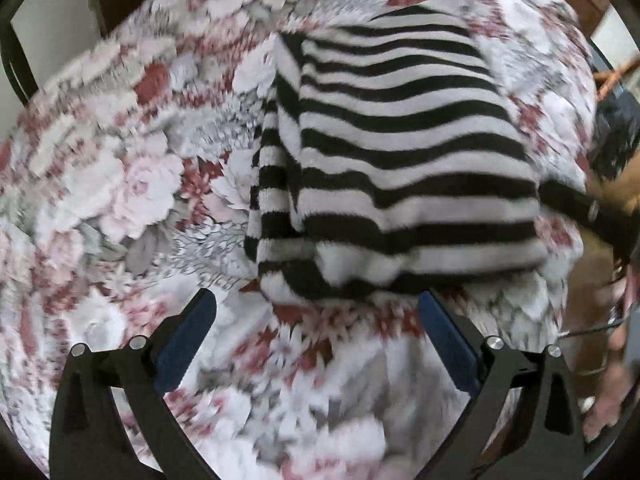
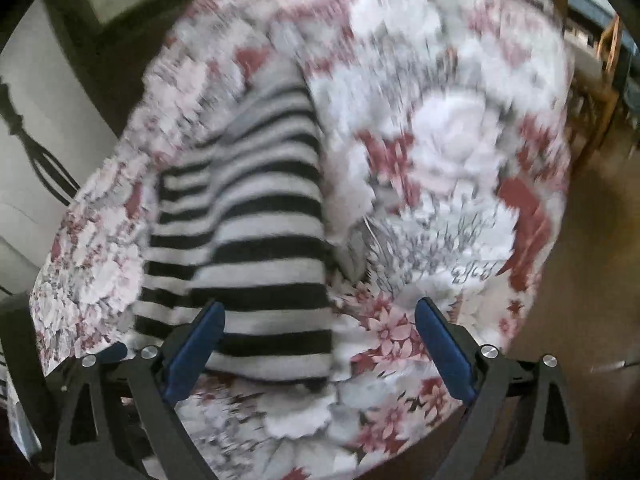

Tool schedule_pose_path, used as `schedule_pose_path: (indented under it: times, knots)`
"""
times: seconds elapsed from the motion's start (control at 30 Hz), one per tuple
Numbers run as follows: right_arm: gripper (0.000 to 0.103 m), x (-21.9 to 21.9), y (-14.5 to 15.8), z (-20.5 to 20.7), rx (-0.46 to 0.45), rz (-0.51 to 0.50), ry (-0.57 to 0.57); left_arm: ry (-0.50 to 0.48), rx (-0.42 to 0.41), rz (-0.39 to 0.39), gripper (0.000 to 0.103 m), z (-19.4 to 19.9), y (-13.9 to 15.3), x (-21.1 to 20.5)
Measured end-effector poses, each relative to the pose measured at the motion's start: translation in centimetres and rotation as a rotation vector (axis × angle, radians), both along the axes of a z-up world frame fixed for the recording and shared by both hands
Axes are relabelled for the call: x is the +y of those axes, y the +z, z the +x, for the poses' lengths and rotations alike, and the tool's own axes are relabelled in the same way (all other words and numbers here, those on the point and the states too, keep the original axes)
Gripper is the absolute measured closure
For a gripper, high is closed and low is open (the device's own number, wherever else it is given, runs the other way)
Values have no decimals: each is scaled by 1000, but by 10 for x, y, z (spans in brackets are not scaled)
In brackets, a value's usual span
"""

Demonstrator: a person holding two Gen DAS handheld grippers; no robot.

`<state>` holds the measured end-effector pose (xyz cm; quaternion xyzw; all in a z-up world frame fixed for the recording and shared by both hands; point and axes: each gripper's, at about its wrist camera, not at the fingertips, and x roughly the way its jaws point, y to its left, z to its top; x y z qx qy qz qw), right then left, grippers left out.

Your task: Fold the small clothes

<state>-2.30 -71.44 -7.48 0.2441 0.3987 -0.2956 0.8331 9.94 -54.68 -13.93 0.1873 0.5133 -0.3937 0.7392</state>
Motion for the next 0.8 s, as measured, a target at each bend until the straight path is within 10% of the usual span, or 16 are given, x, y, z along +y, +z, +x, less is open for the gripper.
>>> schedule_pose_path:
  times: [0.17, 0.8]
  knots:
    - [3, 39, 42, -12, -46, -188, -33, 16, -46, -62, 5, -20, 26, 34]
    - [3, 119, 101, -81, -248, -247, -61, 102, -175, -126, 5, -62, 100, 111]
